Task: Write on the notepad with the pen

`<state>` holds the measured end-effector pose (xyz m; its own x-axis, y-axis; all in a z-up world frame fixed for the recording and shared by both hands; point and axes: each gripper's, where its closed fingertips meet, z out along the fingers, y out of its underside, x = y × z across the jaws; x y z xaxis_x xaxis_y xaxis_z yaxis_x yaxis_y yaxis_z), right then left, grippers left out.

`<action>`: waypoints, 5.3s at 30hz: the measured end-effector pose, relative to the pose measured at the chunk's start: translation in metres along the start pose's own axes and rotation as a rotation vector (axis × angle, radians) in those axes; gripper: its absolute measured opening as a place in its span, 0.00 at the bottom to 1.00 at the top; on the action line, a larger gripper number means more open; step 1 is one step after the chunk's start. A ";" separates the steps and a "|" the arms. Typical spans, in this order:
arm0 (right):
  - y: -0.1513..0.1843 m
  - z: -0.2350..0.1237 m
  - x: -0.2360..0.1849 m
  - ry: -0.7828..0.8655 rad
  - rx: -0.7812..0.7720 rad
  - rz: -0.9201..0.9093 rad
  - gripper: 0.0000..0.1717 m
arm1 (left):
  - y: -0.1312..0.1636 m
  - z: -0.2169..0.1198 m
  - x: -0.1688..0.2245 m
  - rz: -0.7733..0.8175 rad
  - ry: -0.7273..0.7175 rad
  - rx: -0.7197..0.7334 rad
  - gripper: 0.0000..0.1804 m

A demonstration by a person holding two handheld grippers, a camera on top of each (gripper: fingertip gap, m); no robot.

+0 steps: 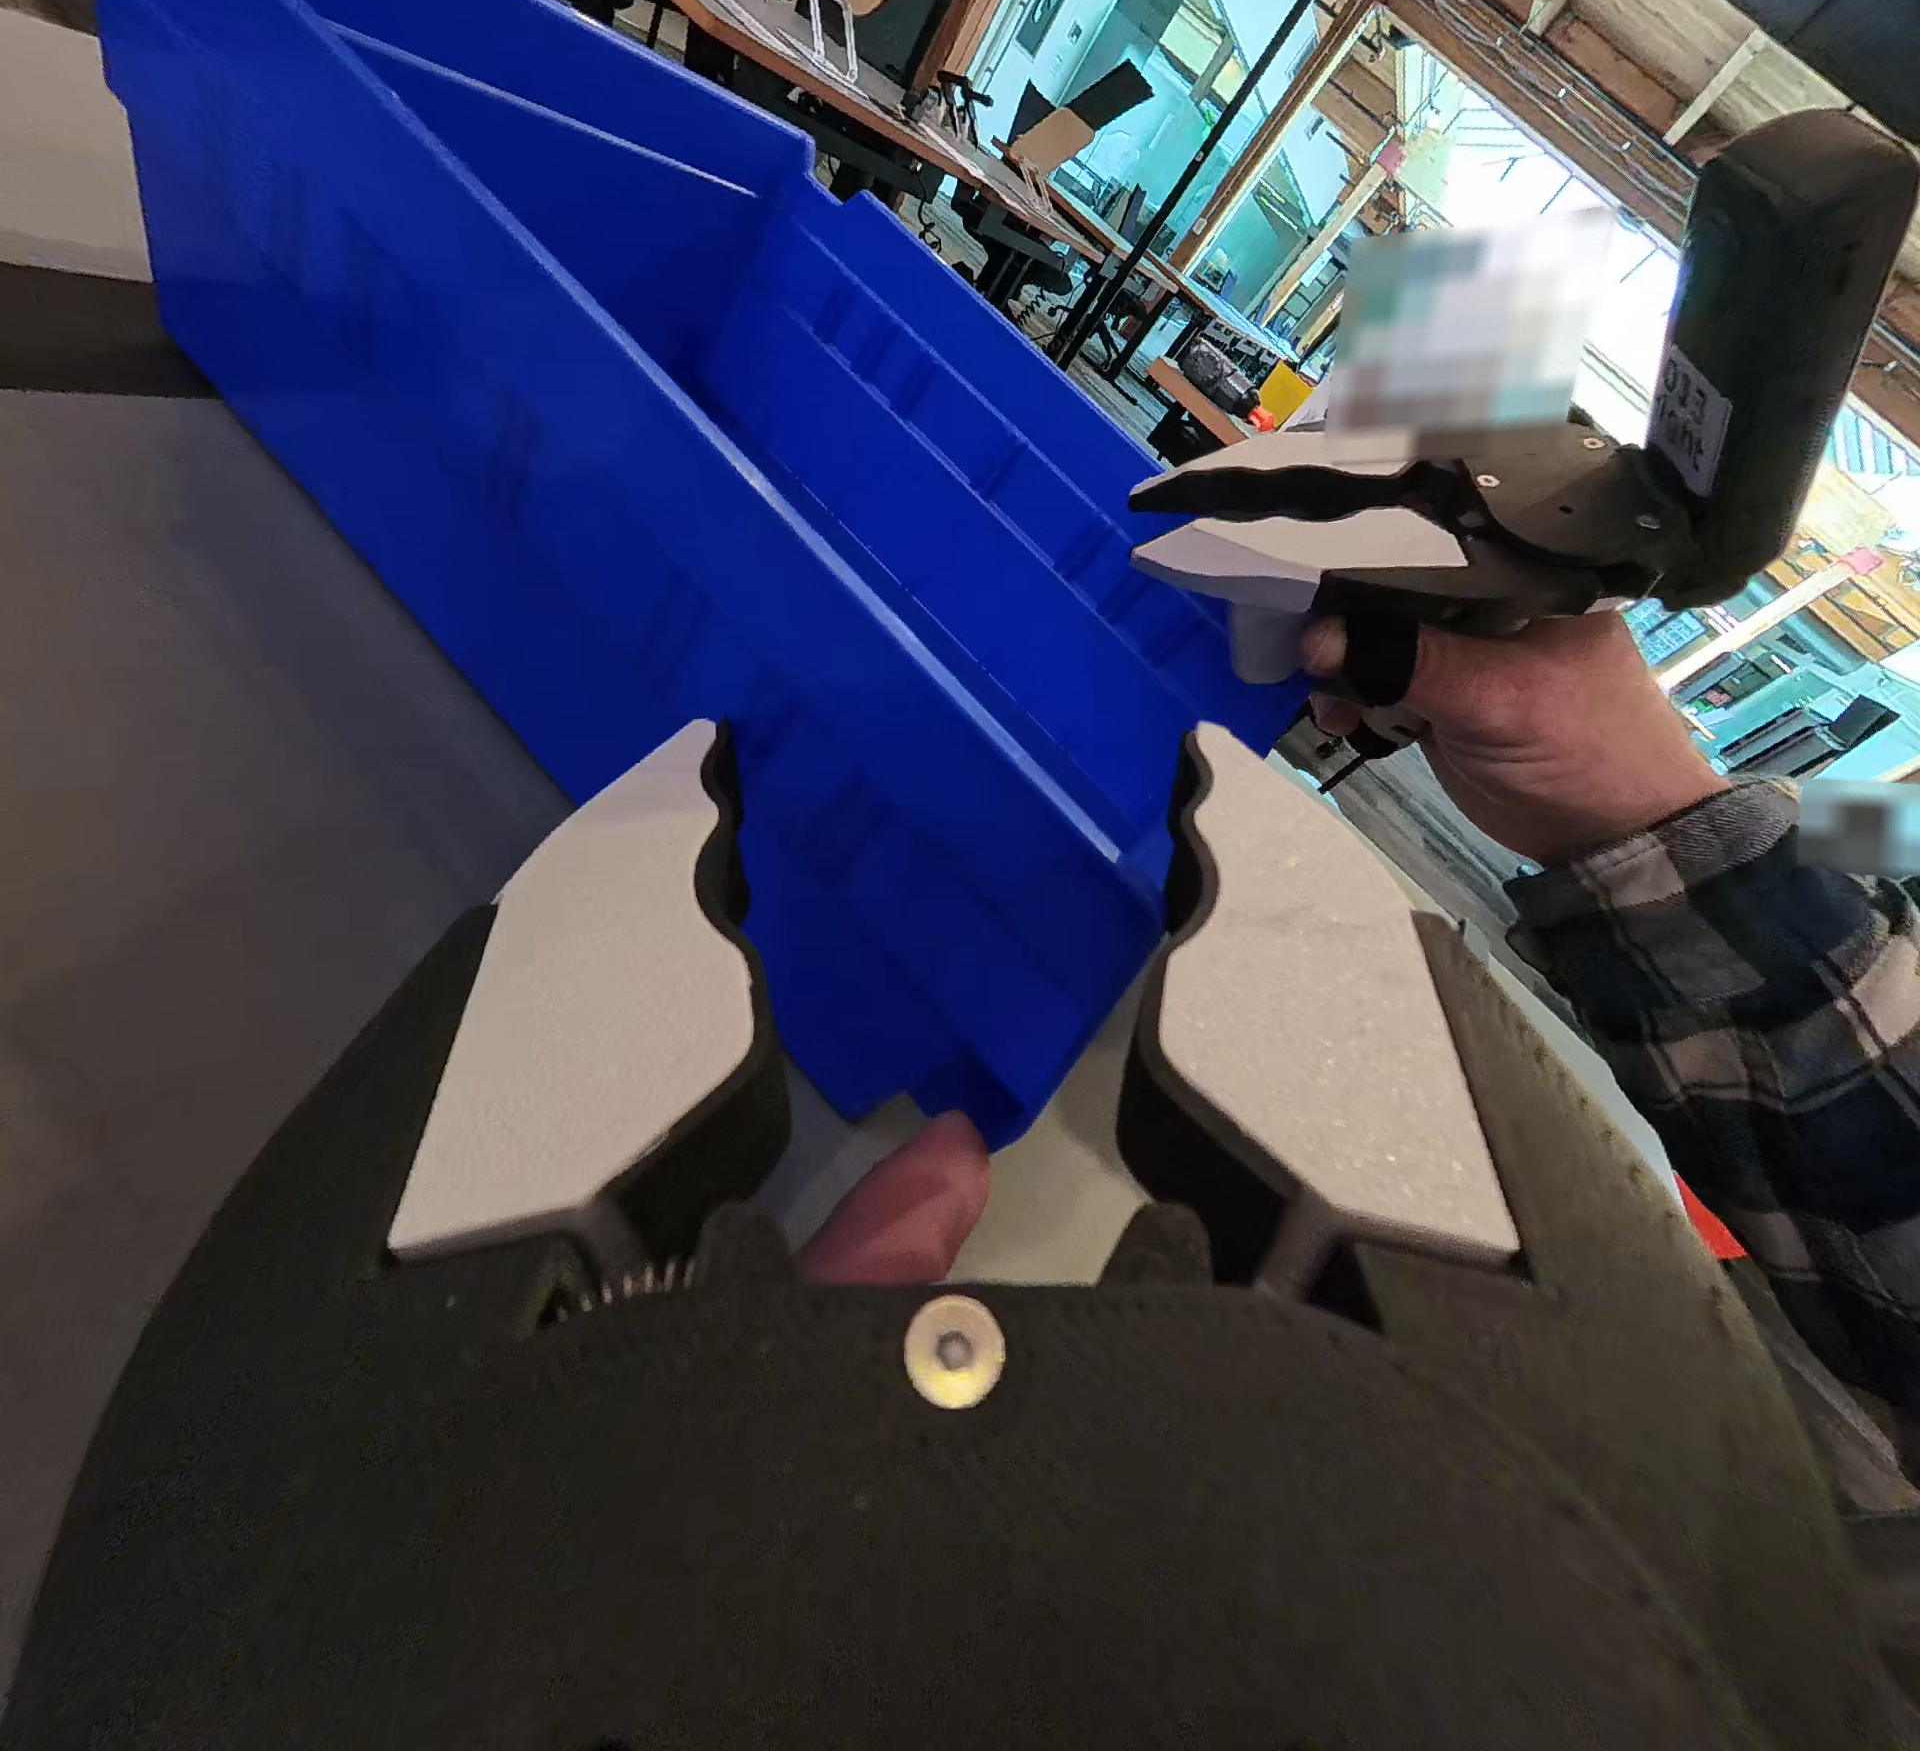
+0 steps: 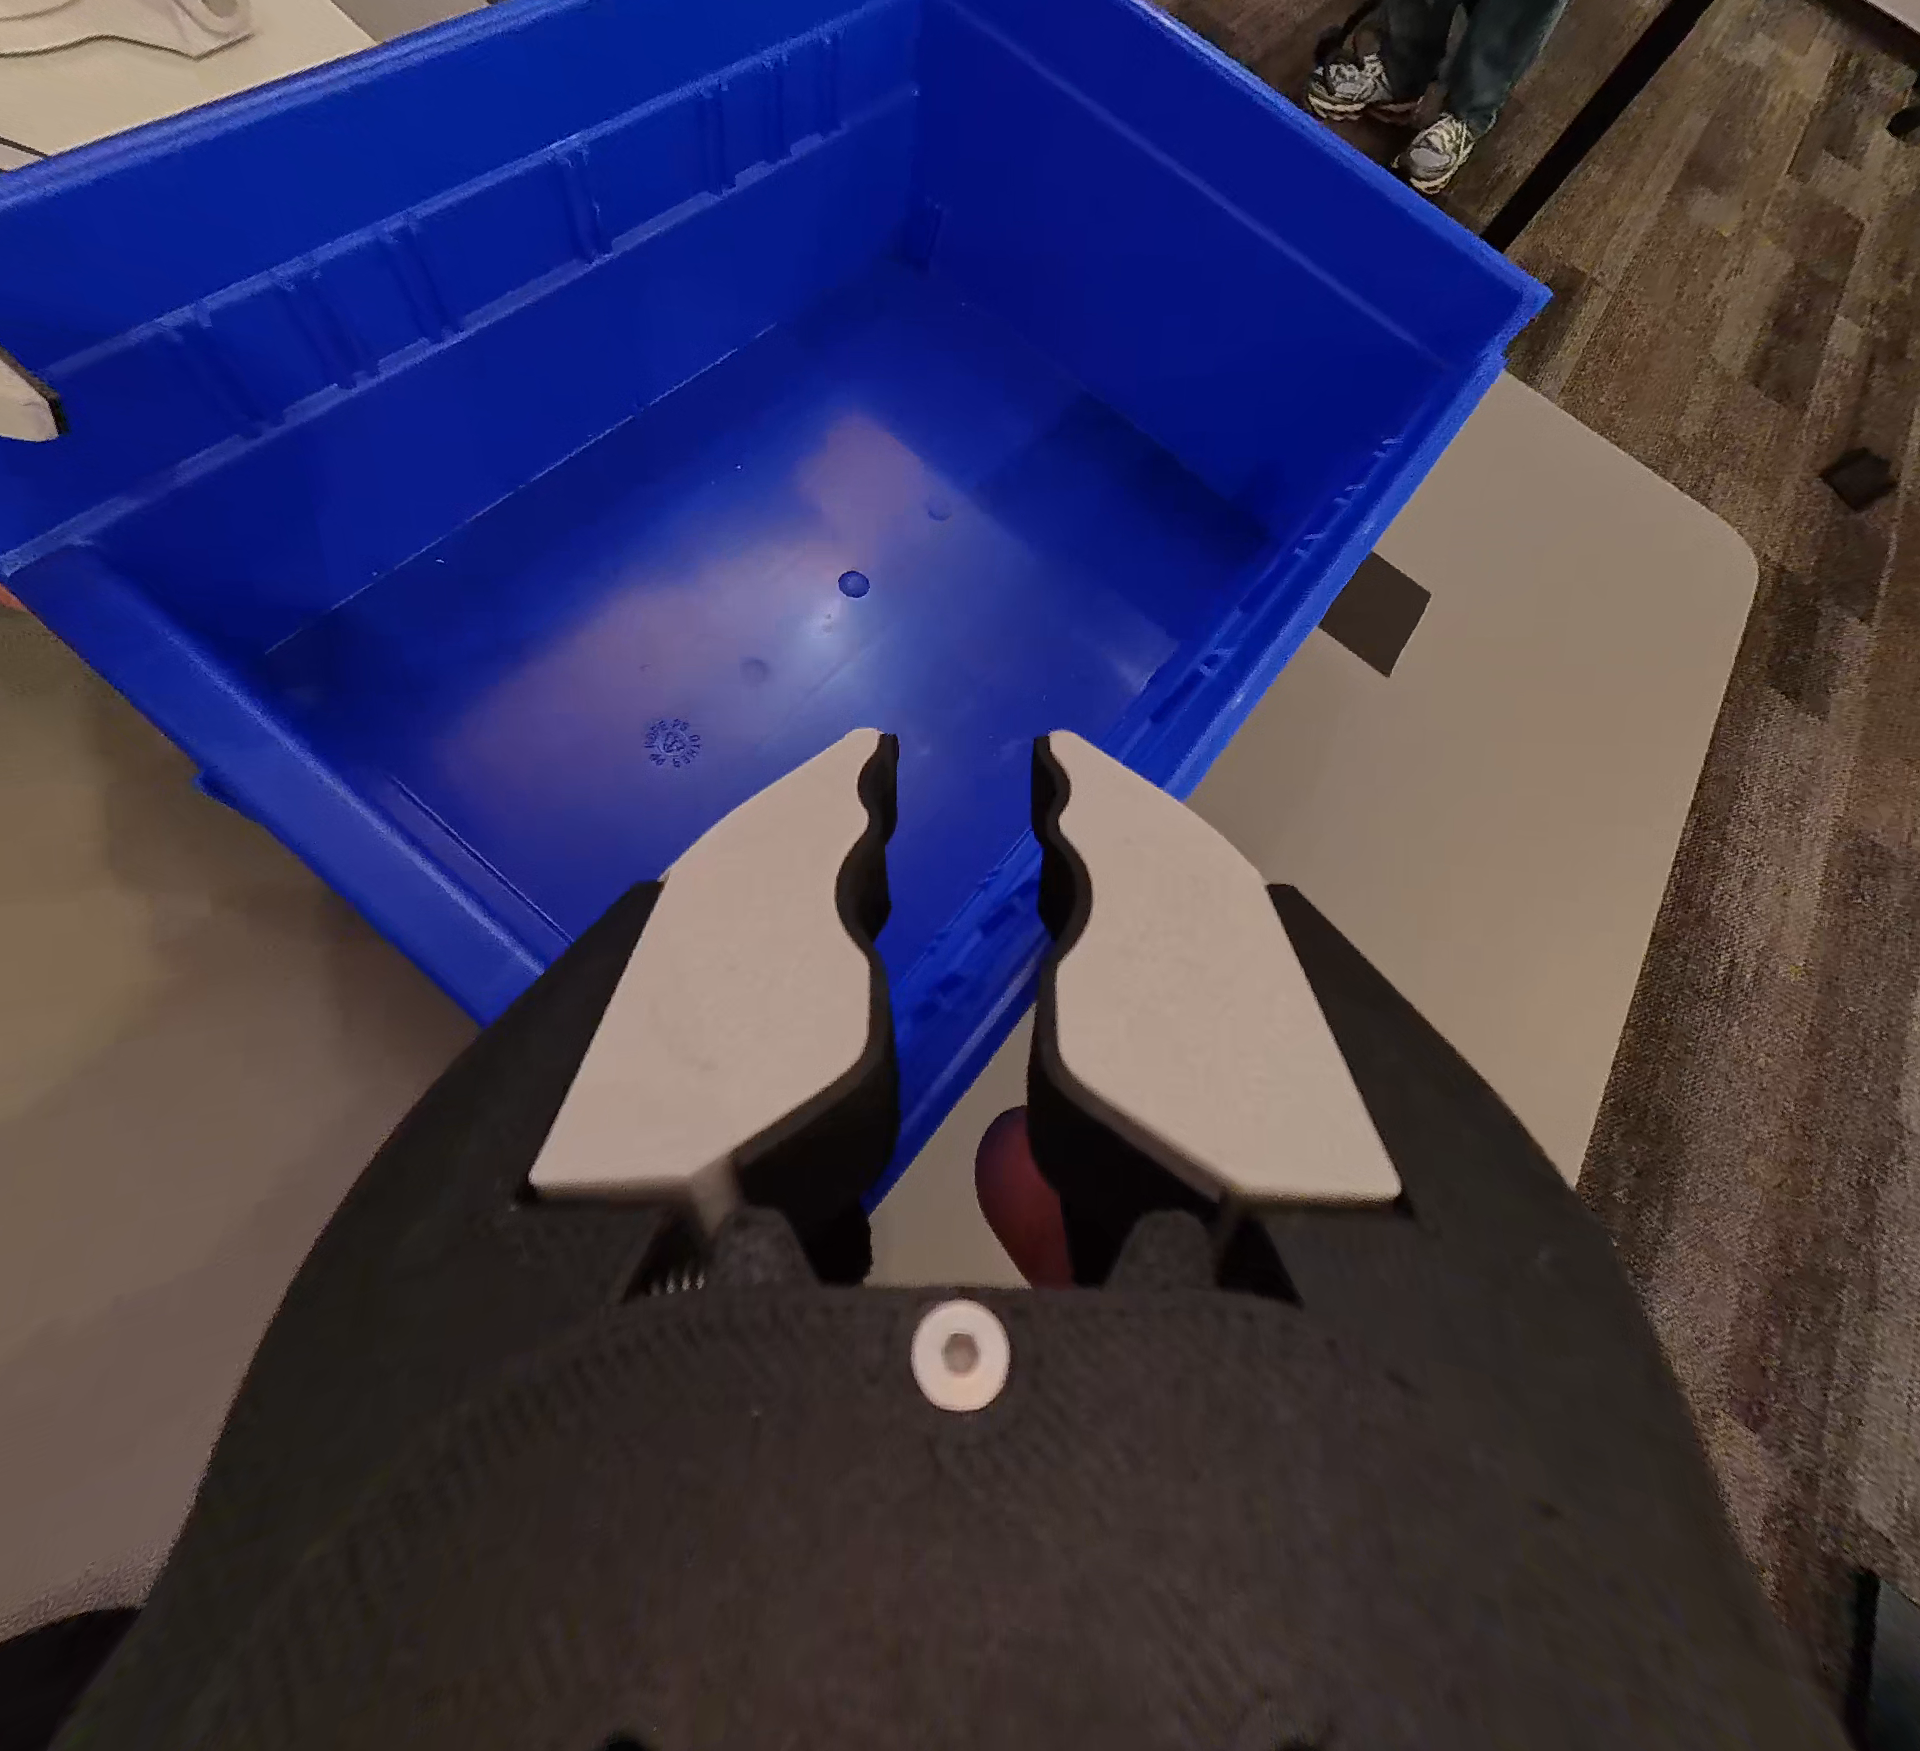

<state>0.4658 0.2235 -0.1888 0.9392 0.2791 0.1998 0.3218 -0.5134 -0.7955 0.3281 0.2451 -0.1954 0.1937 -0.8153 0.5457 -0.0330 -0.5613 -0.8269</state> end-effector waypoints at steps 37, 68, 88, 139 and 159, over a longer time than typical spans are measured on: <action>-0.127 -0.066 -0.253 -0.146 0.331 -0.185 0.33 | 0.030 -0.248 -0.001 0.560 0.037 -0.301 0.40; -0.134 0.108 -0.405 -0.494 0.276 -0.209 0.29 | -0.128 -0.436 -0.335 0.312 -0.679 -0.526 0.43; -0.100 0.090 -0.356 -0.417 0.215 -0.164 0.23 | -0.084 -0.395 -0.342 0.116 -0.666 -0.660 0.37; -0.101 0.088 -0.357 -0.453 0.217 -0.158 0.22 | -0.131 -0.409 -0.318 0.188 -0.694 -0.412 0.05; -0.102 0.086 -0.352 -0.448 0.233 -0.128 0.23 | -0.132 -0.446 -0.184 0.228 -0.517 -0.151 0.05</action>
<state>0.0919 0.2478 -0.2269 0.7340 0.6744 0.0802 0.3479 -0.2720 -0.8972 -0.1409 0.4063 -0.1259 0.6173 -0.7641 0.1875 -0.2623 -0.4245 -0.8666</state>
